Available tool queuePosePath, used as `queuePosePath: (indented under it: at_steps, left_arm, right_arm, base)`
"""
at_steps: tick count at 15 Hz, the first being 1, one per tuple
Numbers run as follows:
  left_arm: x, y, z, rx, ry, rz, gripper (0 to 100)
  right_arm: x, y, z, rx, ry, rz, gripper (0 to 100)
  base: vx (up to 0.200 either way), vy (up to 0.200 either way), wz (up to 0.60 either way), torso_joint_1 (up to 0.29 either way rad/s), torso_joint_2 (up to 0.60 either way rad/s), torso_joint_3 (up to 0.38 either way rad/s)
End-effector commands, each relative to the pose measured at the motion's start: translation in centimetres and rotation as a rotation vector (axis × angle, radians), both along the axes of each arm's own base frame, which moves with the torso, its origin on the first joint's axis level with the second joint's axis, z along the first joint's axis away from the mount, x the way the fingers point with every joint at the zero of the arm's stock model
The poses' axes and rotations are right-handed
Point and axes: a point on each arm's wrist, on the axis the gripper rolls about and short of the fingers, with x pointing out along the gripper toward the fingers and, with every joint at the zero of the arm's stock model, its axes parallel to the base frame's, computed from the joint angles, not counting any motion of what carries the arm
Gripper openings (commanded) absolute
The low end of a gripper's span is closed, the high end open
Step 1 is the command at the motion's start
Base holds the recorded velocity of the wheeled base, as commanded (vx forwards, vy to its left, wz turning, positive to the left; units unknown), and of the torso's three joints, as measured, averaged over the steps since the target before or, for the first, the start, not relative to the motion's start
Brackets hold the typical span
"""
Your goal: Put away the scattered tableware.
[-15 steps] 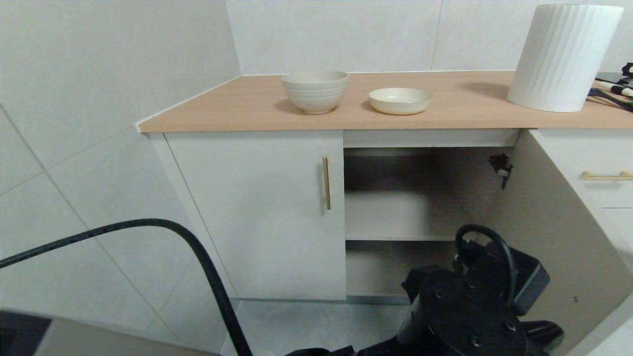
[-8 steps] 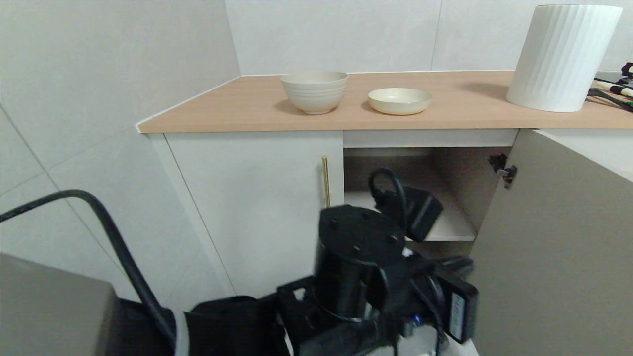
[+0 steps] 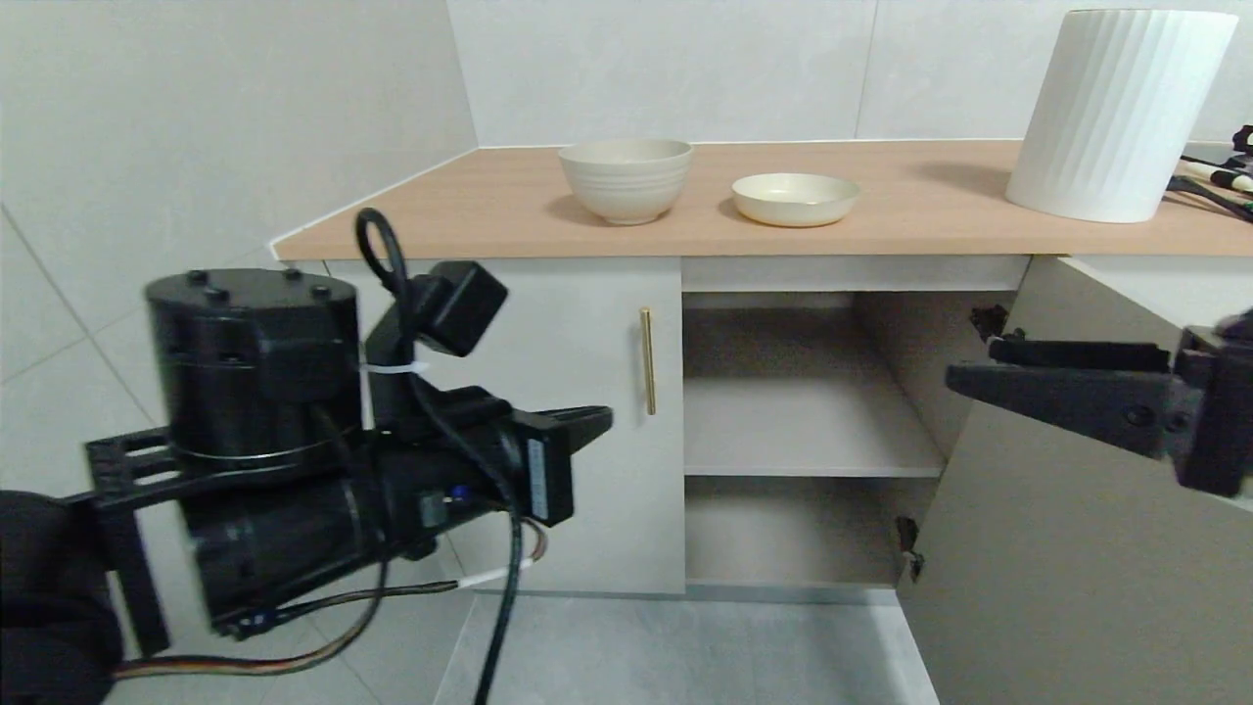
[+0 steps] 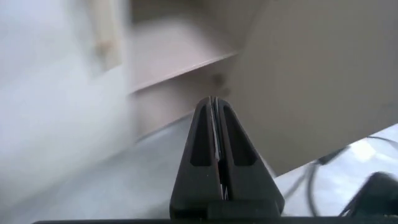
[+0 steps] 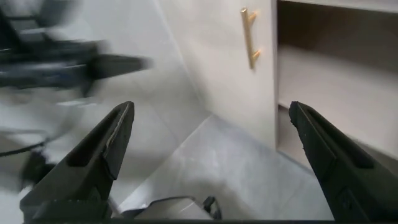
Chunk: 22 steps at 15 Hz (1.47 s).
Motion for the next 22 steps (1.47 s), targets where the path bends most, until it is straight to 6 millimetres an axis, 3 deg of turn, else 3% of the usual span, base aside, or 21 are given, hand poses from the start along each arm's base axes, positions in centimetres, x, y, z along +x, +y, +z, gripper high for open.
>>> queuePosePath:
  at_steps: [1, 4, 12, 13, 22]
  left_arm:
    - [-3.5, 6.4, 2.3, -0.013, -0.032, 0.124, 0]
    - [-3.4, 7.2, 3.7, -0.031, -0.029, 0.113, 0]
    - [-3.3, 7.5, 3.7, -0.030, -0.025, 0.129, 0]
    - [-3.4, 7.5, 4.0, -0.029, -0.021, 0.129, 100]
    - [-4.1, 8.0, 5.7, -0.099, -0.073, 0.144, 100]
  right_arm:
    - [3.8, 2.3, -1.0, -0.044, 0.059, -0.009, 100]
    - [3.8, 2.1, -0.9, -0.048, 0.056, -0.067, 100]
    - [4.0, 2.1, -0.9, -0.061, 0.051, -0.135, 100]
    - [4.0, 2.1, -0.9, -0.063, 0.052, -0.146, 100]
    - [4.0, 2.0, -0.8, -0.064, 0.051, -0.153, 100]
  base:
    - [0.000, 0.000, 0.00, 0.000, 0.00, 0.000]
    - [0.000, 0.000, 0.00, 0.000, 0.00, 0.000]
    - [0.000, 0.000, 0.00, 0.000, 0.00, 0.000]
    - [0.000, 0.000, 0.00, 0.000, 0.00, 0.000]
    - [0.000, 0.000, 0.00, 0.000, 0.00, 0.000]
